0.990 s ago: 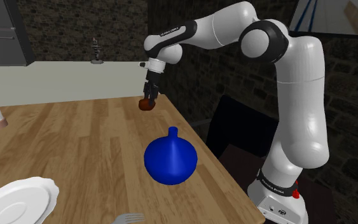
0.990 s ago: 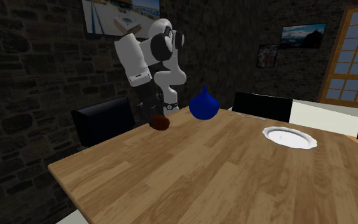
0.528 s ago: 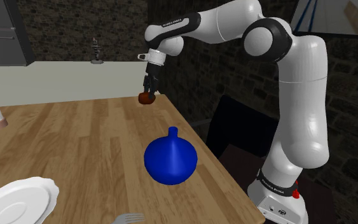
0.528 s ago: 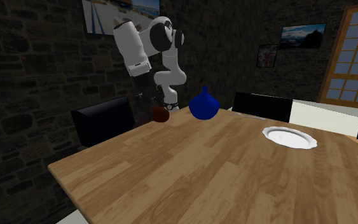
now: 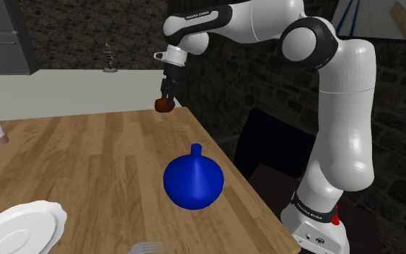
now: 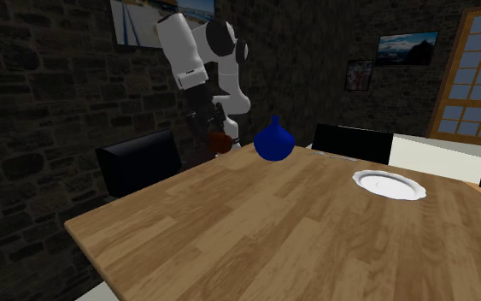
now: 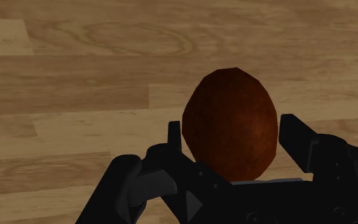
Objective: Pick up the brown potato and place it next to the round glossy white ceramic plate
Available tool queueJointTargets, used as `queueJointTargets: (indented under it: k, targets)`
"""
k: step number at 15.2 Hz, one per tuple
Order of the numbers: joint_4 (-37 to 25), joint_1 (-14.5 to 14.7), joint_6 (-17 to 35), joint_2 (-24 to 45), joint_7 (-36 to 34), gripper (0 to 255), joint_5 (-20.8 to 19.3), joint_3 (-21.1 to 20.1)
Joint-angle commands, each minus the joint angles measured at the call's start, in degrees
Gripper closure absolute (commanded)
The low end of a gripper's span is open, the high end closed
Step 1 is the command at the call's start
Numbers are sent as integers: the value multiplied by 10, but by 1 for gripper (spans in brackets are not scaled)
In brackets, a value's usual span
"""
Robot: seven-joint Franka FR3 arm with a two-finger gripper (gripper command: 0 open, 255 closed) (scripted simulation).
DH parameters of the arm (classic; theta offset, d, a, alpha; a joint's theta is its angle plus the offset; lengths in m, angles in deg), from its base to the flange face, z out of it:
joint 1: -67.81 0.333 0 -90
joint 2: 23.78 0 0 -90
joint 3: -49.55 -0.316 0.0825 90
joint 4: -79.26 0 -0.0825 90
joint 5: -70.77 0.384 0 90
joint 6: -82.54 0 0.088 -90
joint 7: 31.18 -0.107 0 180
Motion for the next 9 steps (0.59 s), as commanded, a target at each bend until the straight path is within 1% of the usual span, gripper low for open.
queueJointTargets:
  k: [1, 9]
  targets:
    - [21, 17, 16, -14, -19, 255, -3, -7]
    - [83, 86, 71, -55, -111, 255, -15, -43]
